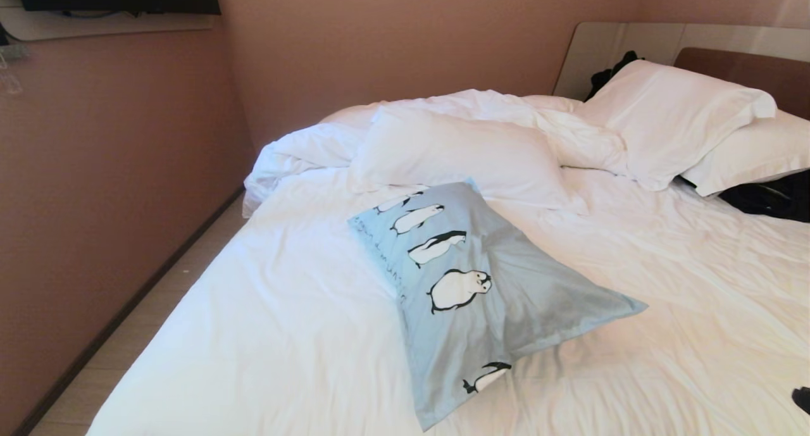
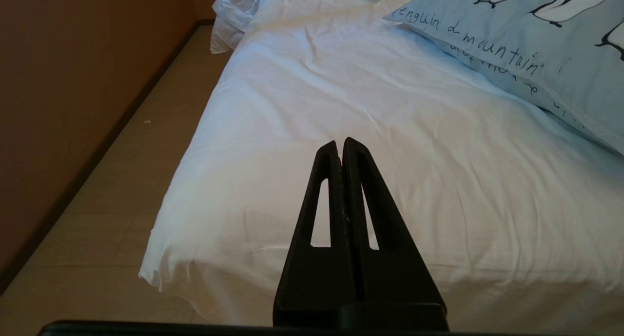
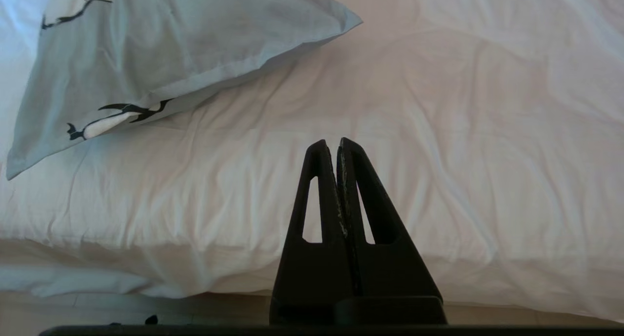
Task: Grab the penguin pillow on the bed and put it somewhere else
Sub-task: Pick up the pillow
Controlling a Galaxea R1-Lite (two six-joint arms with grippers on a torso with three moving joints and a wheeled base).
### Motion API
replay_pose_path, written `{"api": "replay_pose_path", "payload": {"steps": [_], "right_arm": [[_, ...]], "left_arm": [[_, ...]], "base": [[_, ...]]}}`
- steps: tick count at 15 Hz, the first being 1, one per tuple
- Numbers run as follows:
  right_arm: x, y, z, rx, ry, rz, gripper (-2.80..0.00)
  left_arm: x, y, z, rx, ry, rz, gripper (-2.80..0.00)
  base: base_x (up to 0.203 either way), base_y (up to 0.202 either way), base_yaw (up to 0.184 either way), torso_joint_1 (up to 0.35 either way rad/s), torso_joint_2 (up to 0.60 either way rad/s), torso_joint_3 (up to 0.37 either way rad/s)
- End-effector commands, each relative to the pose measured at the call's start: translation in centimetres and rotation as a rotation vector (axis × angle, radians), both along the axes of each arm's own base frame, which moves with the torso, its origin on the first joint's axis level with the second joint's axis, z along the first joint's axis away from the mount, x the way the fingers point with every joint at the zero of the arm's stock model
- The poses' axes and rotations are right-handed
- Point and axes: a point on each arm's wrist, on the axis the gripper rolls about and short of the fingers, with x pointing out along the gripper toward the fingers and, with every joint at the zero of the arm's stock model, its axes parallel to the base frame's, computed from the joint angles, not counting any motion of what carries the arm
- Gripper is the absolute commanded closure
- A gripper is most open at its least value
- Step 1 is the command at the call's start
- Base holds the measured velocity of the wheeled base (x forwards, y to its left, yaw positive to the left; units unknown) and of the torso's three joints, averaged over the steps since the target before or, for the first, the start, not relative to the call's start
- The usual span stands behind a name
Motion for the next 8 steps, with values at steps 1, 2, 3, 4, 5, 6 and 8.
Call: {"api": "replay_pose_path", "payload": {"steps": [1, 2, 3, 4, 5, 6, 8], "right_arm": [[5.7, -0.1, 1.0, 0.007, -0.004, 0.021, 0.00], [7.4, 0.0, 1.1, 0.012, 0.013, 0.036, 0.00], [9.1, 0.2, 1.3, 0.017, 0.022, 0.055, 0.00], [10.9, 0.5, 1.7, 0.024, 0.024, 0.076, 0.00], [12.7, 1.0, 2.3, 0.029, 0.021, 0.101, 0.00], [14.2, 1.6, 2.7, 0.032, 0.017, 0.124, 0.00], [16.8, 3.0, 2.9, 0.026, 0.025, 0.155, 0.00]], "left_arm": [[0.0, 0.0, 0.0, 0.000, -0.001, 0.000, 0.00], [0.0, 0.0, 0.0, 0.000, -0.001, 0.000, 0.00], [0.0, 0.0, 0.0, 0.000, -0.001, 0.000, 0.00], [0.0, 0.0, 0.0, 0.000, -0.001, 0.000, 0.00], [0.0, 0.0, 0.0, 0.000, -0.001, 0.000, 0.00], [0.0, 0.0, 0.0, 0.000, -0.001, 0.000, 0.00], [0.0, 0.0, 0.0, 0.000, -0.001, 0.000, 0.00]], "base": [[0.000, 0.000, 0.000, 0.000, 0.00, 0.000], [0.000, 0.000, 0.000, 0.000, 0.00, 0.000], [0.000, 0.000, 0.000, 0.000, 0.00, 0.000], [0.000, 0.000, 0.000, 0.000, 0.00, 0.000], [0.000, 0.000, 0.000, 0.000, 0.00, 0.000], [0.000, 0.000, 0.000, 0.000, 0.00, 0.000], [0.000, 0.000, 0.000, 0.000, 0.00, 0.000]]}}
